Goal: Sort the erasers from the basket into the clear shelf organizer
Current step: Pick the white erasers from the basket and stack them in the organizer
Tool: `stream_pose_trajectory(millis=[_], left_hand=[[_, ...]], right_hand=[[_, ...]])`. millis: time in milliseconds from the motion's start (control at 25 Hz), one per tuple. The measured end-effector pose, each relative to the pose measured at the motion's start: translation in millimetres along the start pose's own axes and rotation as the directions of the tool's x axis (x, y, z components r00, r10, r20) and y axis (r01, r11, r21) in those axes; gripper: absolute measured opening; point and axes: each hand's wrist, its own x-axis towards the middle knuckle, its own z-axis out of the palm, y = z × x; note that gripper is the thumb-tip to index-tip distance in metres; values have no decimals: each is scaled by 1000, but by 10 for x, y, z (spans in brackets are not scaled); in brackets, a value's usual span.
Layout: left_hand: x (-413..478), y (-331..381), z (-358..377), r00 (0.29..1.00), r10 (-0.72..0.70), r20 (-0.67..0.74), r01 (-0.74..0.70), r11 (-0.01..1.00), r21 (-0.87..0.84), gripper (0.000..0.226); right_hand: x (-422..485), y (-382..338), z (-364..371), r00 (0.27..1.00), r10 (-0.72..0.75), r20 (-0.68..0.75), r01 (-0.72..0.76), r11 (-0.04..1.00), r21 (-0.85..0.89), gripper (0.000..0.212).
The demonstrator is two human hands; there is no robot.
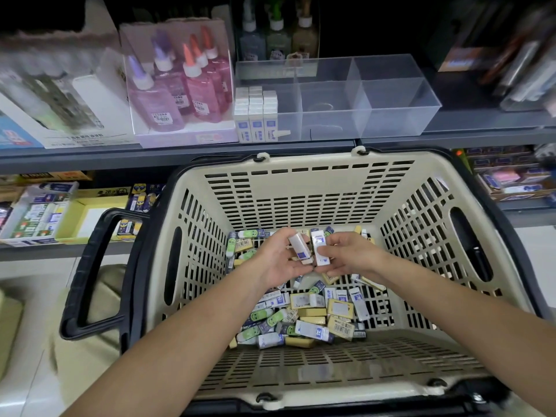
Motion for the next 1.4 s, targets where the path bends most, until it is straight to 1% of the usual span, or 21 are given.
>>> stream_pose_trajectory(millis=[40, 120, 240, 360, 440, 520, 600, 640, 680, 760, 840, 960, 1000, 1040, 1080, 1120, 1160, 1200, 1240, 1320, 1400], left_hand=[[-3, -1, 21, 1000, -10, 8, 10, 1000, -23, 21], [-11, 5, 52, 999, -2, 35, 4, 999, -46, 22], [-54, 18, 77, 993, 18, 114, -14, 999, -30, 14], [-82, -2, 88, 991, -1, 136, -9, 997, 75, 18], [-89, -4, 99, 993, 17, 119, -28, 996, 90, 28], [-93, 2, 116, 992, 64, 104, -72, 994, 79, 31], [-84, -1, 118, 990, 110, 84, -120, 984, 129, 29], [-85, -6, 118, 989, 119, 85, -131, 978, 160, 29], [-81, -14, 115, 988, 118, 98, -134, 976, 171, 30], [-74, -29, 105, 984, 92, 150, -113, 984, 137, 29], [-60, -40, 95, 982, 89, 166, -109, 987, 115, 28], [-26, -45, 63, 988, 118, 98, -136, 968, 209, 30], [-14, -41, 44, 991, 119, 58, -130, 962, 240, 27], [-4, -36, 21, 993, 113, 18, -114, 959, 258, 25], [2, -31, -2, 995, 103, -13, -96, 959, 266, 24], [4, -22, -23, 995, 93, -32, -81, 961, 265, 26], [6, -12, -45, 996, 87, -37, -74, 963, 261, 29], [10, -4, -60, 996, 85, -33, -74, 964, 255, 33], [12, 5, -69, 996, 86, -24, -77, 965, 252, 36], [21, 11, -80, 997, 80, -13, -74, 965, 253, 38], [25, 6, -85, 998, 58, -15, -52, 962, 269, 39]], right_hand=[[-5, 2, 8, 1000, 1, 13, -1, 1000, 26, 4], [-8, 8, 19, 1000, -8, 23, 6, 994, 109, 10], [-4, -2, 11, 999, -32, -17, 35, 973, 229, 20], [2, -47, -16, 997, -61, -37, 68, 972, 223, 22], [4, -80, -35, 998, -48, -47, 58, 970, 235, 20], [-9, -104, -64, 994, -56, -91, 71, 983, 172, 19], [-25, -113, -79, 987, -86, -134, 94, 994, 57, 17], [-31, -113, -76, 984, -98, -146, 104, 994, 35, 14], [-32, -110, -67, 982, -106, -153, 113, 993, 33, 11], [-14, -86, -36, 979, -119, -164, 130, 990, 60, 9], [4, -59, -18, 977, -135, -164, 147, 987, 63, 8], [43, -25, -69, 977, -147, -158, 151, 988, 13, 7], [64, 2, -103, 974, -128, -187, 108, 988, -111, 9], [85, 42, -150, 972, -112, -209, 36, 941, -336, 12], [109, 101, -205, 975, -79, -208, -60, 807, -588, 13], [131, 169, -238, 985, -25, -169, -117, 620, -776, 13], [149, 245, -241, 991, 46, -123, -130, 463, -877, 16], [168, 330, -235, 992, 98, -80, -110, 368, -923, 21], [179, 404, -221, 993, 108, -49, -82, 326, -942, 26], [169, 477, -164, 999, 33, -25, -34, 300, -953, 30], [178, 549, -110, 999, -37, -26, -15, 266, -964, 29]])
